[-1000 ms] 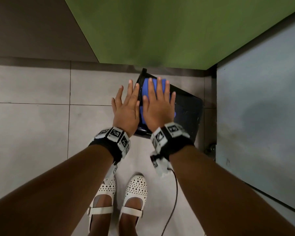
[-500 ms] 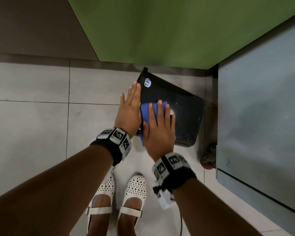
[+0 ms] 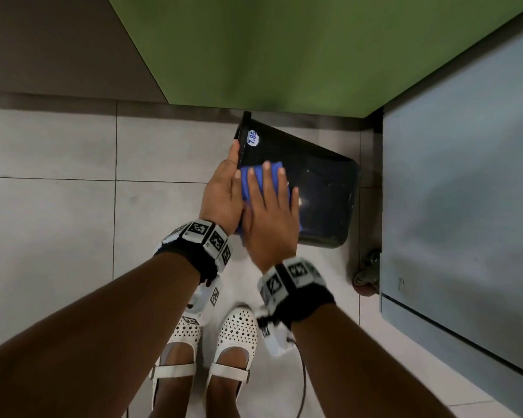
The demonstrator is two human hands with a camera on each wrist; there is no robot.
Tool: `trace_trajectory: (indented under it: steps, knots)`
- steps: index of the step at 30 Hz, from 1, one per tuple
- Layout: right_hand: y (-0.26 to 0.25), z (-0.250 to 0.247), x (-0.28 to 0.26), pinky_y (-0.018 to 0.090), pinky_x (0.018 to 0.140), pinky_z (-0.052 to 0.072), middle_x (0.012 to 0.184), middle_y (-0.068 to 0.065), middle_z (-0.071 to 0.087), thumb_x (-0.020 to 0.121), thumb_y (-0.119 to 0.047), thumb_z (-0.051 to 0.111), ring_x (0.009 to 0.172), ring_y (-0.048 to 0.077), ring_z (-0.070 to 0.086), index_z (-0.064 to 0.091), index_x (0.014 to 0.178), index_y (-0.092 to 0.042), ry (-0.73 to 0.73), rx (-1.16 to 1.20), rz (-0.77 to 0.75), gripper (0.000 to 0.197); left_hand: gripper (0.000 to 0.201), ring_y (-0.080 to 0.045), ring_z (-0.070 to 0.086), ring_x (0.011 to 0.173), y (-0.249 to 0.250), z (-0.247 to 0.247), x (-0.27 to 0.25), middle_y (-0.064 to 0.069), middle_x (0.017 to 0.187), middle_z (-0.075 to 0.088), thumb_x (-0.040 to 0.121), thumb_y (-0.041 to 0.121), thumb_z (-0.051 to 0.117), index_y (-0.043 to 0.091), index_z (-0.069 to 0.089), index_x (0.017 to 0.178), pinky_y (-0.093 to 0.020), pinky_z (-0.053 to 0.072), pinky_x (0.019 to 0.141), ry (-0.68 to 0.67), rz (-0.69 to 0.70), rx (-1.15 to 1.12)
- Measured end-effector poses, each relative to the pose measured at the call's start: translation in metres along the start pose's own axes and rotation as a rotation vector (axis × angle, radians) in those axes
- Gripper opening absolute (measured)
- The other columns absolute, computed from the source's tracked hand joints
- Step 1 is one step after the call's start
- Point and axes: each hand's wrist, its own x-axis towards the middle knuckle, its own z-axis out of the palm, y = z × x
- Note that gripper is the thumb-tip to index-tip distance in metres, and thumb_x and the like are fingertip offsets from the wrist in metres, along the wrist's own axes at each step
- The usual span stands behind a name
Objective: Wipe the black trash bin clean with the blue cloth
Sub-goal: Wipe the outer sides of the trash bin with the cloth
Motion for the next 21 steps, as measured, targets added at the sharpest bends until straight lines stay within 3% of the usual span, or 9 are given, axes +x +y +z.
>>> trace_trajectory:
  steps: [2,4,7,9,11,14,18,21]
  knots:
    - [-0.001,0.008,-0.024,0.048,0.114,0.014,0.155,0.004,0.018,0.093,-0.042,0.045,0.143,0.025,0.009,0.019,0.146,-0.019,-0.017,0.021,-0.022,0.064,0.048,-0.020,0.041,0.132,0.000,-0.002,-0.002,-0.009,0.146,0.039,0.098,0.021,0.028,0.025,0.022,0.145,-0.041,0.038,0.110,-0.016,-0.051,-0.147]
    - [-0.002,0.009,-0.024,0.049,0.112,0.018,0.153,0.005,0.025,0.092,-0.042,0.043,0.142,0.025,0.013,0.021,0.145,-0.019,-0.028,0.020,-0.014,0.062,0.047,-0.018,0.041,0.133,0.001,-0.003,-0.004,-0.008,0.147,0.038,0.099,0.017,0.028,0.027,0.023,0.144,-0.039,0.040,0.109,-0.016,-0.079,-0.195]
    - [-0.003,-0.004,0.007,0.048,0.111,0.023,0.153,0.005,0.027,0.094,-0.040,0.033,0.142,0.027,0.018,0.025,0.145,-0.019,-0.049,-0.003,-0.029,0.056,0.045,-0.007,0.044,0.125,-0.001,-0.002,-0.002,-0.008,0.143,0.045,0.099,0.013,0.029,0.022,0.028,0.143,-0.019,0.038,0.106,0.039,-0.045,-0.176]
    - [-0.001,-0.014,0.030,0.045,0.115,0.014,0.156,-0.001,0.016,0.096,-0.037,0.019,0.145,0.022,0.007,0.019,0.147,-0.023,-0.085,0.071,-0.035,0.053,0.044,0.001,0.043,0.118,-0.003,0.000,0.002,-0.004,0.140,0.047,0.098,0.011,0.030,0.018,0.032,0.142,0.001,0.033,0.095,0.080,-0.032,-0.123]
    - [0.002,-0.020,0.043,0.042,0.116,0.005,0.157,-0.005,0.007,0.098,-0.035,0.018,0.145,0.018,-0.001,0.014,0.148,-0.026,-0.093,0.133,-0.031,0.050,0.044,0.002,0.041,0.118,-0.003,0.001,0.006,-0.004,0.140,0.047,0.098,0.010,0.031,0.014,0.033,0.141,0.007,0.029,0.091,0.101,-0.037,-0.116]
    - [0.003,-0.029,0.071,0.044,0.116,0.002,0.158,-0.005,0.004,0.101,-0.034,0.021,0.145,0.019,-0.004,0.010,0.148,-0.027,-0.093,0.140,0.044,0.049,0.045,-0.001,0.041,0.121,-0.005,0.003,0.004,-0.008,0.141,0.046,0.096,0.016,0.032,0.010,0.034,0.140,0.006,0.028,0.095,0.125,-0.003,-0.094]
    - [-0.003,-0.039,0.119,0.046,0.117,0.004,0.158,-0.004,0.007,0.101,-0.035,0.016,0.145,0.021,-0.002,0.010,0.149,-0.027,-0.150,0.227,0.241,0.048,0.053,-0.005,0.040,0.120,-0.006,0.002,0.005,0.004,0.132,0.044,0.092,0.026,0.029,0.011,0.028,0.143,0.005,0.030,0.092,0.072,-0.010,-0.116]
    - [-0.008,-0.031,0.096,0.044,0.117,0.001,0.158,-0.002,0.007,0.100,-0.035,0.017,0.145,0.018,0.000,0.010,0.149,-0.025,-0.054,0.169,0.176,0.050,0.056,-0.014,0.051,0.110,0.001,0.000,0.006,-0.011,0.133,0.054,0.091,0.032,0.024,0.018,0.020,0.146,-0.014,0.038,0.089,0.007,-0.054,-0.007]
